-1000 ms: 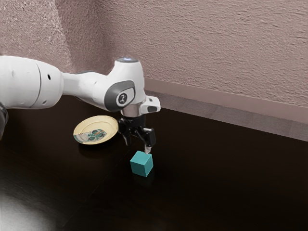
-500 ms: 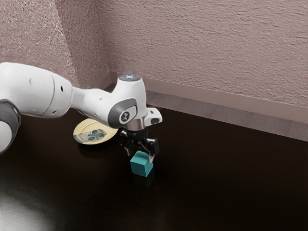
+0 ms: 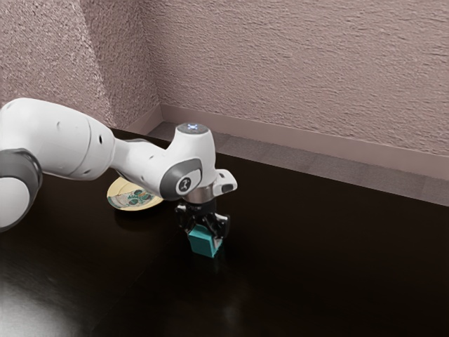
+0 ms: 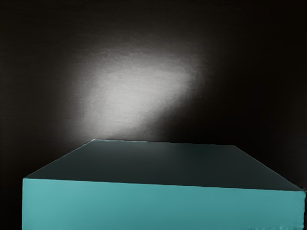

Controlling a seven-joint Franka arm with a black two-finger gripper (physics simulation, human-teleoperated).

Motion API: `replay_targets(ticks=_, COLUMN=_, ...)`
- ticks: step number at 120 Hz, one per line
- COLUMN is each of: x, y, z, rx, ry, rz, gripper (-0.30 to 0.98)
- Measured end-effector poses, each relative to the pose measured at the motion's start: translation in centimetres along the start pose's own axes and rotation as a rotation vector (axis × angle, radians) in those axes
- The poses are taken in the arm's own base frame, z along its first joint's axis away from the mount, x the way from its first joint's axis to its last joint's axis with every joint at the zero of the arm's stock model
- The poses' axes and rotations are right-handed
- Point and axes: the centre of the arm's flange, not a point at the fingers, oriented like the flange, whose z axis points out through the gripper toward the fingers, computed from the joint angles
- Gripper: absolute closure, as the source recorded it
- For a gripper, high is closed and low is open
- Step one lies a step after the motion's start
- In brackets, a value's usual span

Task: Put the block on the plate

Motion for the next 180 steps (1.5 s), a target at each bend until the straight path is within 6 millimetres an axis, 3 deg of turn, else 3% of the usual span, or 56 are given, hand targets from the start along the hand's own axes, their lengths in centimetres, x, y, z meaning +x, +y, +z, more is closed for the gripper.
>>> replay_targets(ticks=24, x=0.2, y=-0.2, z=-0.9, rx=-0.004, ry=0.017, rz=-0.029, gripper=0.28)
replay_targets(ticks=33, x=0.3, y=-0.8, z=-2.5, rx=-0.013, ry=0.038, rz=-0.046, gripper=0.28)
replay_targets(ticks=45, x=0.9, y=-3.0, z=-5.1, rx=-0.034, ry=0.074, rz=-0.095, gripper=0.29)
replay_targets(ticks=60, x=2.2, y=-7.6, z=-8.7, rx=-0.057, ry=0.133, rz=-0.184, gripper=0.30)
replay_targets(ticks=71, x=3.6, y=-12.6, z=-9.7, rx=-0.064, ry=0.159, rz=-0.273, gripper=0.30)
replay_targets(ticks=94, x=7.6, y=-23.3, z=-7.8, rx=-0.076, ry=0.173, rz=-0.448, gripper=0.29)
replay_targets(ticks=107, x=8.7, y=-26.9, z=-6.4, rx=-0.076, ry=0.169, rz=-0.504, gripper=0.29)
replay_targets(ticks=125, x=8.8, y=-27.9, z=-3.8, rx=-0.074, ry=0.131, rz=-0.526, gripper=0.29)
replay_targets(ticks=145, x=8.6, y=-28.4, z=-3.6, rx=-0.075, ry=0.125, rz=-0.533, gripper=0.15)
replay_targets(ticks=165, x=5.9, y=-26.9, z=-9.7, rx=-0.081, ry=0.179, rz=-0.513, gripper=0.07)
replay_targets(ticks=180, x=3.0, y=-24.4, z=-14.3, rx=-0.080, ry=0.178, rz=-0.466, gripper=0.04)
